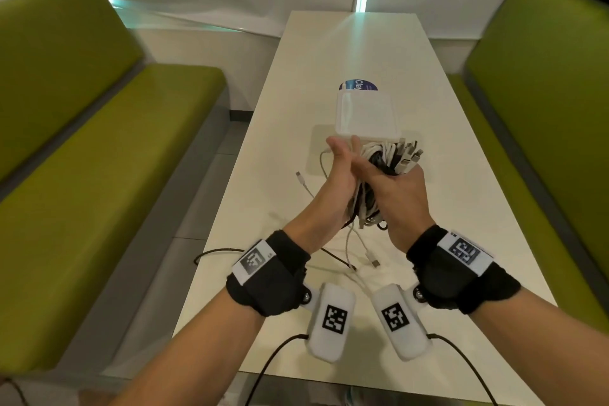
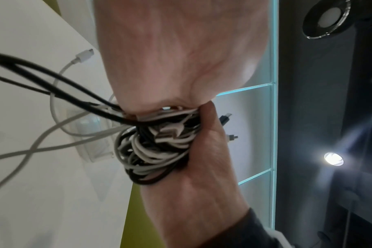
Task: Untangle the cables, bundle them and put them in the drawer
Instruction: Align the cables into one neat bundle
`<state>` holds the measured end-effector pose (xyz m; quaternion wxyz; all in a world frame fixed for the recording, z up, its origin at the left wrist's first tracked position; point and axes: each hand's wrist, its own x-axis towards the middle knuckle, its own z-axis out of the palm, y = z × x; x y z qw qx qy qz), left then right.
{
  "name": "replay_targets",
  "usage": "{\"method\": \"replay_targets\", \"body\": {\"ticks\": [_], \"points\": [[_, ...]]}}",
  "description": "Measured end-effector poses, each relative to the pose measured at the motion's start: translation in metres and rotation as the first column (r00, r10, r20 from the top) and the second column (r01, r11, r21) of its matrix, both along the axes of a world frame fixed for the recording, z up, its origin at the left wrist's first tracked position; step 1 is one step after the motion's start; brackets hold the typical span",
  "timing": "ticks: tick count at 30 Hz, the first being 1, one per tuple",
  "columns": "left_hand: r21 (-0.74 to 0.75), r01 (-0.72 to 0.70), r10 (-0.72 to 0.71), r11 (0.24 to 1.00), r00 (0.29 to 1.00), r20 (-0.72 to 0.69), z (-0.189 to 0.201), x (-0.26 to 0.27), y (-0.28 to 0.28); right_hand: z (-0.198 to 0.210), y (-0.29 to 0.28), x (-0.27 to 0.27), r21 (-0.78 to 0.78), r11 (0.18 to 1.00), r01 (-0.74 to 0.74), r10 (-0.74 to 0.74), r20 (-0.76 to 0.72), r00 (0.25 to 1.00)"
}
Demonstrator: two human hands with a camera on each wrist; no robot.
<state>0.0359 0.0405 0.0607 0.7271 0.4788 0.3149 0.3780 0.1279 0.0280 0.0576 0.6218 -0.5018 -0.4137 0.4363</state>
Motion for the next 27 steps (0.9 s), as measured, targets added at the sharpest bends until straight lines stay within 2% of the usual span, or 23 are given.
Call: {"method": "replay_targets", "body": {"ticks": [3, 6, 7, 9, 11, 12, 16, 19, 22, 24, 27], "points": [[-0.02, -0.034, 0.035, 0.999, 0.998, 0.046, -0.001, -0.005, 0.0, 0.001, 0.003, 0.0, 0.006, 1.0, -0.007, 0.007, 0.048, 0.999], [0.015, 0.002, -0.003, 1.0, 0.998, 0.071, 0.001, -0.008, -0.001, -0.002, 0.006, 0.003, 0.001, 1.0, 0.005, -0.005, 0.086, 0.996], [0.03, 0.008, -0.009, 1.0, 0.999, 0.042, 0.0, -0.011, 0.0, -0.003, 0.007, 0.004, -0.002, 1.0, 0.007, -0.007, 0.096, 0.995], [0.111, 0.048, -0.033, 0.993, 0.99, -0.135, 0.0, -0.019, 0.0, -0.003, 0.006, 0.005, -0.013, 1.0, -0.014, 0.015, 0.101, 0.995], [0.225, 0.136, -0.05, 0.965, 0.935, -0.35, -0.009, -0.025, 0.006, 0.0, 0.003, 0.006, -0.009, 0.998, -0.063, 0.063, 0.07, 0.996], [0.256, 0.17, -0.054, 0.952, 0.912, -0.406, -0.014, -0.029, 0.008, 0.0, 0.001, 0.006, -0.008, 0.997, -0.079, 0.079, 0.049, 0.996], [0.284, 0.281, -0.152, 0.917, 0.903, -0.402, -0.03, -0.034, 0.005, 0.0, -0.003, 0.008, -0.033, 0.99, -0.135, 0.132, -0.087, 0.987], [0.261, 0.353, -0.176, 0.899, 0.834, -0.523, -0.019, -0.041, -0.001, -0.001, -0.007, 0.011, -0.065, 0.968, -0.243, 0.229, -0.169, 0.959], [0.16, 0.505, -0.351, 0.848, 0.762, -0.543, -0.008, -0.052, -0.002, 0.002, -0.01, 0.02, -0.066, 0.928, -0.366, 0.337, -0.263, 0.904], [0.085, 0.574, -0.412, 0.814, 0.675, -0.612, -0.008, -0.06, -0.003, 0.004, -0.01, 0.025, -0.055, 0.915, -0.399, 0.372, -0.262, 0.89], [0.116, 0.614, -0.352, 0.78, 0.585, -0.731, -0.015, -0.069, -0.006, 0.002, -0.008, 0.029, -0.043, 0.922, -0.384, 0.372, -0.162, 0.914]]}}
